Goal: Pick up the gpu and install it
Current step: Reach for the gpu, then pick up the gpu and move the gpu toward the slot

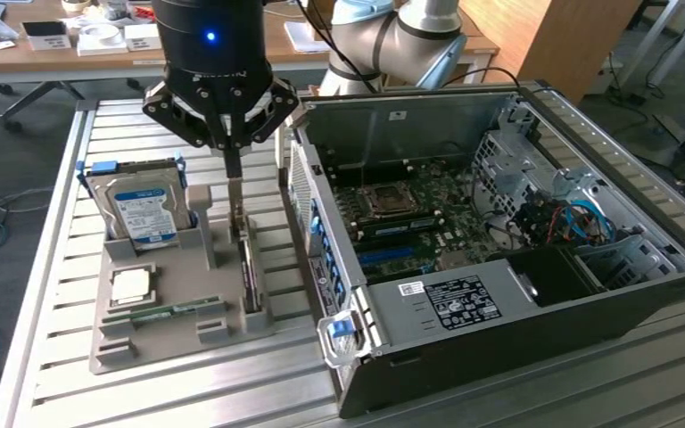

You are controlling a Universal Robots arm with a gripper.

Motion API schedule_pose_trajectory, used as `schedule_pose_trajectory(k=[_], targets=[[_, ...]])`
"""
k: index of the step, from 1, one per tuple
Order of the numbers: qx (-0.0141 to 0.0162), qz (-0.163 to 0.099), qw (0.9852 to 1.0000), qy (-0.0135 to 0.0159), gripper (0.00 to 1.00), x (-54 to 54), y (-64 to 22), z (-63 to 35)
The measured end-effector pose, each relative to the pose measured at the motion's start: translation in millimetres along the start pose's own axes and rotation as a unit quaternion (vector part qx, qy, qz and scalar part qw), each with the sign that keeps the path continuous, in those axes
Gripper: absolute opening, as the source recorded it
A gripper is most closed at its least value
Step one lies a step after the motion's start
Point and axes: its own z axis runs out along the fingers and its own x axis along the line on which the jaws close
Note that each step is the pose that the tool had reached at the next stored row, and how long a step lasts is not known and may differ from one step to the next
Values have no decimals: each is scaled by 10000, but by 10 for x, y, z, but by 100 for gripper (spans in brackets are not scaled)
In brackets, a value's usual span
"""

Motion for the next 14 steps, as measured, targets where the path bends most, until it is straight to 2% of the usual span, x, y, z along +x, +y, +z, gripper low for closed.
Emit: schedule_pose_trajectory(k=[6,14], targets=[[0,0,10000,0,11,-3,-40,-1],[0,0,10000,0,11,-3,-41,-1]])
